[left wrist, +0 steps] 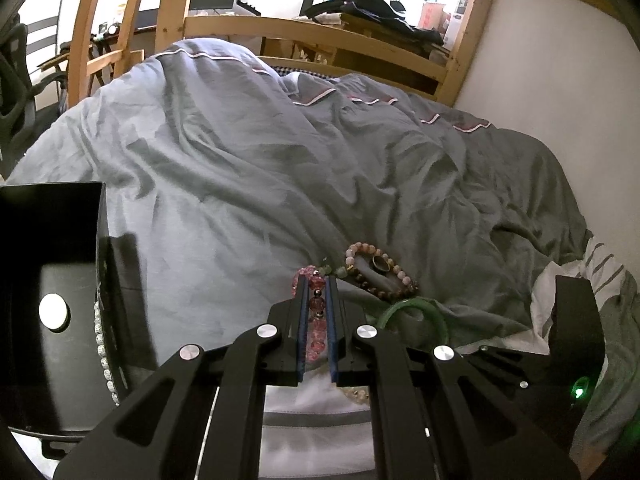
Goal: Organize jewelry
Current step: 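Carry the bangle and pink bracelet over the black box and open both tools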
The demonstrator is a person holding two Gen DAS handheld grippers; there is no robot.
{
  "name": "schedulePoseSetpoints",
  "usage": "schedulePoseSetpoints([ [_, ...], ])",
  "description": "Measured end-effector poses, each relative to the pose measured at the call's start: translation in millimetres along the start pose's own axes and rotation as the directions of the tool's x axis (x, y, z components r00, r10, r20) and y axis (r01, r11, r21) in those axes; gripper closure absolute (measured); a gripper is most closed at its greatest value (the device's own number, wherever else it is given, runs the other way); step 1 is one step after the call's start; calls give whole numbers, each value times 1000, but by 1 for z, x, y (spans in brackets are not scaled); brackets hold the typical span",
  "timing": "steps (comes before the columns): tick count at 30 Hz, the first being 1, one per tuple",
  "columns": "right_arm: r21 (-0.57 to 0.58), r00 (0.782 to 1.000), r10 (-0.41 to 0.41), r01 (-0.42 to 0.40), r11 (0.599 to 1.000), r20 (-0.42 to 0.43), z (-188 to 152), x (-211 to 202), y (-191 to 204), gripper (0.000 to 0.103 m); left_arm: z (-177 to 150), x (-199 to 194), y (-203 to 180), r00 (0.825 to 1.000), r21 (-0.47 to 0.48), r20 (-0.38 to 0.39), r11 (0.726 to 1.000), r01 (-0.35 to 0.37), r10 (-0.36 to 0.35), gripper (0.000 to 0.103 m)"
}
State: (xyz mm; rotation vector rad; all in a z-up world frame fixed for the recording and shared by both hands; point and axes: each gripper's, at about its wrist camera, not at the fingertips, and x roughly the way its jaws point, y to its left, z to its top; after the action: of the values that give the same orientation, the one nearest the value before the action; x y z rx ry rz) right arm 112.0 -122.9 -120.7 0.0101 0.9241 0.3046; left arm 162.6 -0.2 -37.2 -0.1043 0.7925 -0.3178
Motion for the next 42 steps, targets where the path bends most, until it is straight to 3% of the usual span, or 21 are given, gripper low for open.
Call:
schedulePoseSetpoints([
  [3,4,997,28,-28,1000,68,4,-13,0,95,1,-1,0,1000,5,4,1000,4,-4,95],
  [5,16,986,45,-48,999,160,8,-30,-2,95,1,-1,1,1000,0,8,1000,9,-9,95],
  [13,119,940,71,-117,986,334,16,-65,-21,95,2,-7,2,1000,-7,26,1000,15,-15,95],
  [25,90,910,77,-124,988,408,20,-99,-5,95,8,-49,0,995,-9,91,999,33,-32,95],
  [31,45,883,78,-111,993,463,25,-121,10,95,15,-69,11,994,-37,108,999,23,-19,95],
  [34,39,888,76,-105,994,453,26,-119,13,95,14,-75,18,994,-53,107,999,6,0,95],
  [35,36,900,74,-99,994,429,27,-115,13,93,14,-78,22,994,-62,107,998,1,6,95],
  [37,42,940,98,-118,992,327,27,-96,10,62,16,-81,25,994,-70,113,998,-4,12,95],
  [38,45,950,133,-151,988,283,25,-86,8,32,17,-83,26,993,-74,116,997,-6,15,95],
  [39,44,954,159,-176,983,256,22,-78,9,26,18,-83,27,993,-77,119,997,-7,16,95],
  [42,-33,969,198,-195,980,147,13,-53,29,32,18,-82,25,993,-69,117,998,-12,20,95],
])
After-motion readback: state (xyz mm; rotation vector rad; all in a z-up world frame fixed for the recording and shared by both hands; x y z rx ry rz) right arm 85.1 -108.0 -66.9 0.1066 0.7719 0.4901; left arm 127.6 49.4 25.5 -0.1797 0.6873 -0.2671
